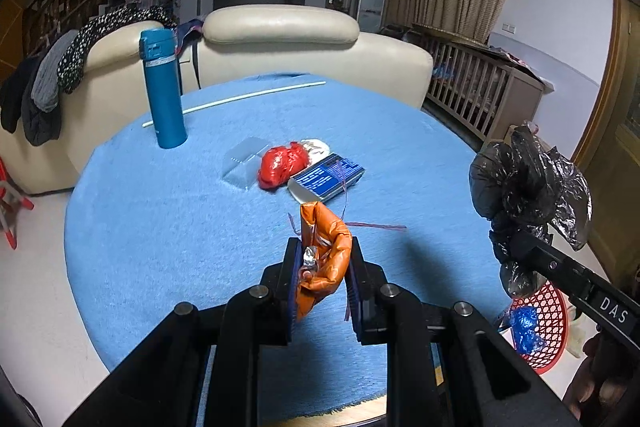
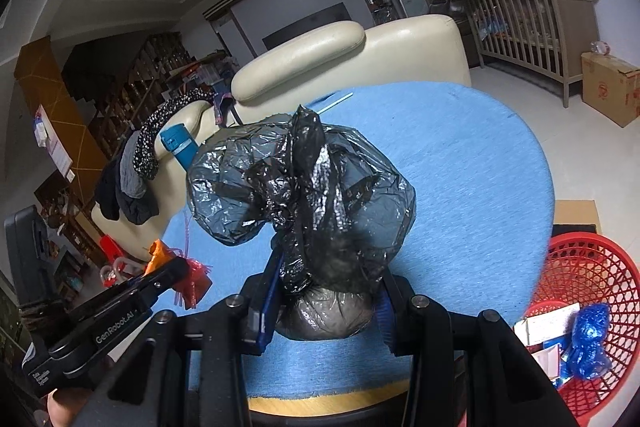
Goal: Collect trash
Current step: 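Carry the black bag and orange bag over the red wastebasket with both tools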
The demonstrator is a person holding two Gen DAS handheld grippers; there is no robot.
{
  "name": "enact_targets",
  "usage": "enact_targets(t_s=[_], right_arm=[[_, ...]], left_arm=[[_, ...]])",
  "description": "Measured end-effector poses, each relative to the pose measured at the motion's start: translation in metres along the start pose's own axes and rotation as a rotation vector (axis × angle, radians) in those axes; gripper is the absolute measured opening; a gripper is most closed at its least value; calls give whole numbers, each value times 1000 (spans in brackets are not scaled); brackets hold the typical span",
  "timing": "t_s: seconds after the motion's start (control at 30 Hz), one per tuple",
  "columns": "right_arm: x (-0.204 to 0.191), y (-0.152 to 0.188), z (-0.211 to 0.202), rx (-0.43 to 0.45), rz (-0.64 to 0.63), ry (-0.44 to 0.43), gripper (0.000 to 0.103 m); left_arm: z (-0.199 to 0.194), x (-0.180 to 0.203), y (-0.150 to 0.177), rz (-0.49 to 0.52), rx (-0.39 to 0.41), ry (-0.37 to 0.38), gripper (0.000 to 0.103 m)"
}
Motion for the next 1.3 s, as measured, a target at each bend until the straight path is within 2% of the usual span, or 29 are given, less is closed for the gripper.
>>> enact_targets(t_s=[0.73, 1.3], right_arm=[[49, 12, -17, 32, 112, 8, 43], [112, 32, -28, 44, 243, 22, 43]], left_arm=[[9, 44, 12, 107, -30, -7, 22], [26, 90, 29, 210, -91, 6, 22]])
Point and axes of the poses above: each gripper's, at about its wrist camera, not at the fingertips, and z roughly the way its jaws point, x to its right, y to its underside, the point moved 10 cm from there along z, roughly the way its jaws point, and after that the axes turned 13 degrees about -x, right-handed, at the moved point
